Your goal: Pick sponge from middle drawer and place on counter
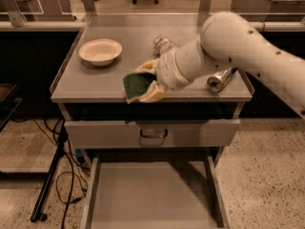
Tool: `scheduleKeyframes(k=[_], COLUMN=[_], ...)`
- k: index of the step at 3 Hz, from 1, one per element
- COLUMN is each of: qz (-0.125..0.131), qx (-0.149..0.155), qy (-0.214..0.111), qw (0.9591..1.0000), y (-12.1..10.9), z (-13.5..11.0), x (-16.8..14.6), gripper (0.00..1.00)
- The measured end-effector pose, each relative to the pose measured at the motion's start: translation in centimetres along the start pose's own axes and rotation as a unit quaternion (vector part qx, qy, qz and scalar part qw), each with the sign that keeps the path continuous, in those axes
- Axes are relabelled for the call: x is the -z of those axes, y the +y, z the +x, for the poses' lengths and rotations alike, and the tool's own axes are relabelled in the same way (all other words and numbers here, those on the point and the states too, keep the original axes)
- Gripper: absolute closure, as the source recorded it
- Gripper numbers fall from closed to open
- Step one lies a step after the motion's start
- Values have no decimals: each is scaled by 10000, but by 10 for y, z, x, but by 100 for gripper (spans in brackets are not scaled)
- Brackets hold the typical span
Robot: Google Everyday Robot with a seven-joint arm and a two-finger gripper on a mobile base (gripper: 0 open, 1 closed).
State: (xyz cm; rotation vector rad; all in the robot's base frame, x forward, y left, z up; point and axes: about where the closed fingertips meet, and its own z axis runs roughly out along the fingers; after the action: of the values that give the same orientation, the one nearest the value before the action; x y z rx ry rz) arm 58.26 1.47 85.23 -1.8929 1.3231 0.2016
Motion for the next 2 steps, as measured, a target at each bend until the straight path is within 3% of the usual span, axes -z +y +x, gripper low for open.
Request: scheduleKeyframes(k=[1,2], qz=[-566,-661], qx=[157,382], qy=[-34,-185], qw=[9983,9969], y=[-31,-53], z=[14,-16], x=[-31,-35], gripper=[100,100])
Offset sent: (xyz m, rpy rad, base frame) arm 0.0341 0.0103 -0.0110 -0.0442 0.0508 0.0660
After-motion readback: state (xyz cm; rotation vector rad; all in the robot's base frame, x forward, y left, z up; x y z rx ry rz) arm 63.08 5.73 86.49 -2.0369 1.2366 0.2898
